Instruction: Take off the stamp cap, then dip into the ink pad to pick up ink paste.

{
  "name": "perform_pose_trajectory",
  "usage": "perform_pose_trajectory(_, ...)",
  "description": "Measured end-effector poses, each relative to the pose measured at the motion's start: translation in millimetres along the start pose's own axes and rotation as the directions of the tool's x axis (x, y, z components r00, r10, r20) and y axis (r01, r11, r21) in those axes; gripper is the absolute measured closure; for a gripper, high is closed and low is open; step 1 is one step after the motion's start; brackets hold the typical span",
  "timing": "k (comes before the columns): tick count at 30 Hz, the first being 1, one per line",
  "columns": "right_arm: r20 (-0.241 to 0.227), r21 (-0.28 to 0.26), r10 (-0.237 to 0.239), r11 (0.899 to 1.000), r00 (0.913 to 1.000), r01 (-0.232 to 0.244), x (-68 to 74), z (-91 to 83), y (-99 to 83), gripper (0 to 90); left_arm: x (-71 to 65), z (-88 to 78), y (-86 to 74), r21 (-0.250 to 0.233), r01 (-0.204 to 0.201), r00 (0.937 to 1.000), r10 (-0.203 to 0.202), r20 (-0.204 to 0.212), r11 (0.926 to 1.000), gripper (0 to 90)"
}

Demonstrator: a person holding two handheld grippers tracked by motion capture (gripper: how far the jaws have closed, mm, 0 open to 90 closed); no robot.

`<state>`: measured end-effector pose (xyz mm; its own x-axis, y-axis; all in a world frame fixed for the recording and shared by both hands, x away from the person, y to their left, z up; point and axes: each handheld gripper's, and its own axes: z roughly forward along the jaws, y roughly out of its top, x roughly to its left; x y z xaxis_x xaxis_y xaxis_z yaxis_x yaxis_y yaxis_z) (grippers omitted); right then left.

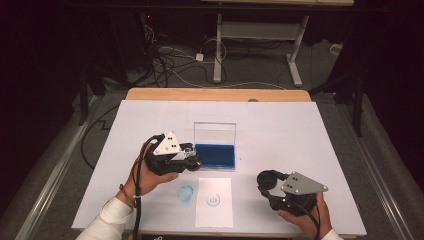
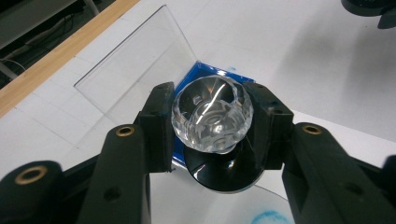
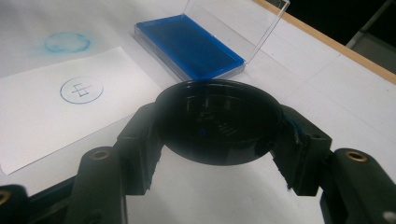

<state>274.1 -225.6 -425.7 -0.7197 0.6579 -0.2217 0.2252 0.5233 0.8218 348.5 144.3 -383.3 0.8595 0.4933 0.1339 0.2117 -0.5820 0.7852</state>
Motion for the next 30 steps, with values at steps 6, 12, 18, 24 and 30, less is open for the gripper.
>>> perform_pose_trajectory(6, 0.001, -0.004, 0.002, 1.000, 1.0000, -0.002, -0.6, -1.4, 0.2, 39.0, -1.0, 6.8, 0.8, 0.025, -0.011, 0.9999, 0.011, -0.001, 0.9996, 54.8)
perform_pose_trajectory(12, -0.004, 0.004, 0.003, 1.000, 1.0000, -0.003, 0.2, -0.7, -1.2, 38.9, 4.7, 13.6, 2.5, 0.025, 0.000, 1.0000, 0.000, 0.003, 0.9997, 54.7)
perform_pose_trajectory(18, -0.009, 0.009, 0.000, 1.000, 1.0000, 0.000, -0.1, 0.4, -1.9, 39.0, 13.3, 26.2, 8.4, 0.044, -0.007, 0.9999, 0.007, 0.012, 0.9990, 54.8)
perform_pose_trajectory(24, -0.018, 0.012, -0.005, 1.000, 0.9998, 0.005, 2.2, -0.3, -2.0, 38.9, 21.4, 47.9, 15.6, 0.072, 0.008, 0.9999, -0.009, 0.013, 0.9974, 54.8)
perform_pose_trajectory(30, -0.019, 0.008, -0.006, 1.000, 0.9998, 0.006, 2.0, -1.3, -2.1, 39.0, 28.7, 65.4, 14.0, 0.104, 0.033, 0.9993, -0.034, 0.013, 0.9941, 54.8)
